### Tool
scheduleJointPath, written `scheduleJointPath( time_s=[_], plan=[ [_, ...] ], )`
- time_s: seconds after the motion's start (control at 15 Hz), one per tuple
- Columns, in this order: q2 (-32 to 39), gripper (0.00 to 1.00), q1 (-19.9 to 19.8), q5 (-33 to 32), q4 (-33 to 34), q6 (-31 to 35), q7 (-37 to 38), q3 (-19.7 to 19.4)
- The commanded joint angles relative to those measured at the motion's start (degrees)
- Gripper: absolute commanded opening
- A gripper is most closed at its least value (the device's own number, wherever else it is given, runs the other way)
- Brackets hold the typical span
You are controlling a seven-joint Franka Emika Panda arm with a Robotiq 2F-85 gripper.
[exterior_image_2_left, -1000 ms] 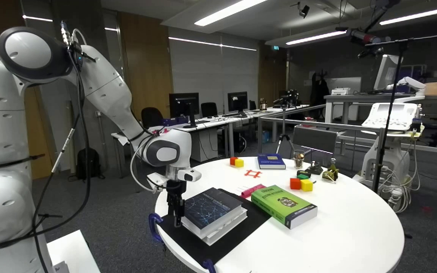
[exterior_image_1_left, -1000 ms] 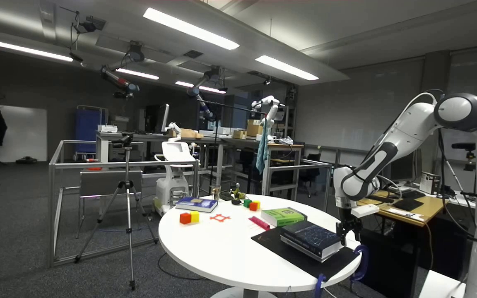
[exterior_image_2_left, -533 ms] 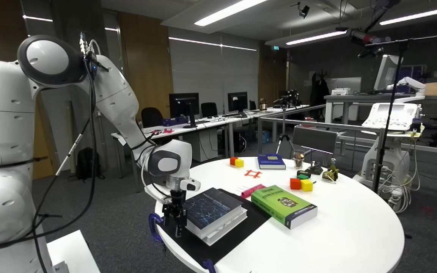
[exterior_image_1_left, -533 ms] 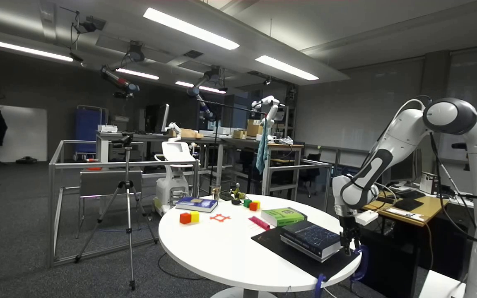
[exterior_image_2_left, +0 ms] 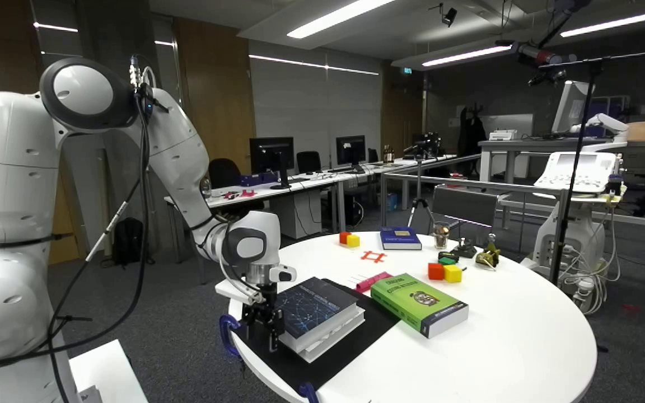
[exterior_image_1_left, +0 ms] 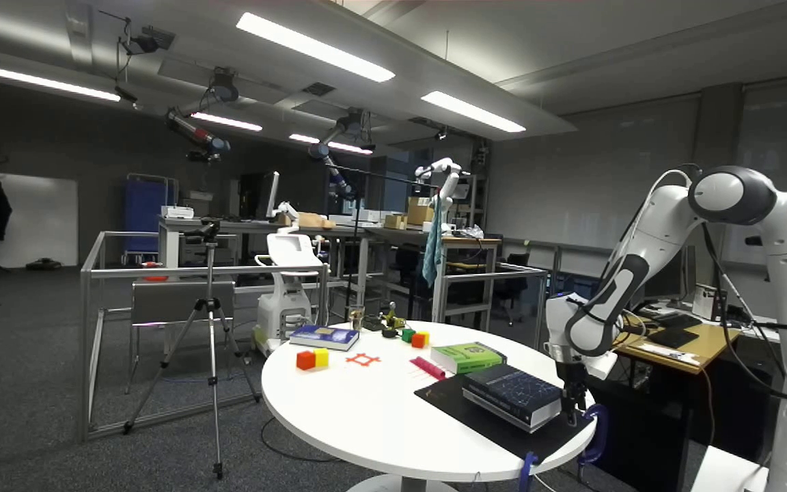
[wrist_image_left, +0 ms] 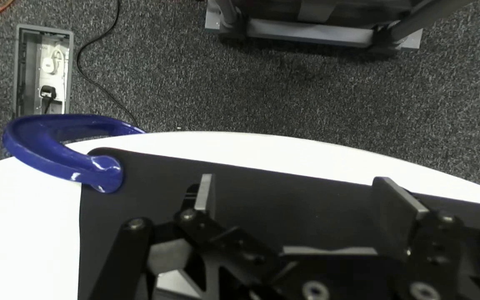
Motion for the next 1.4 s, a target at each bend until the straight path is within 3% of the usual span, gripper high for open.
scheduleJointPath(
  time_s=[0.0,0.67,1.33],
  plan=[
    [0.61,1.00,0.82,-1.85,0.22,3.75,1.00,-0.73],
    [0.55,1.00,2.88,-2.07,0.47,4.86,11.02,-2.09],
    [1.72,1.00,1.61,-1.92,1.34,9.15,6.51,-2.25]
  ],
)
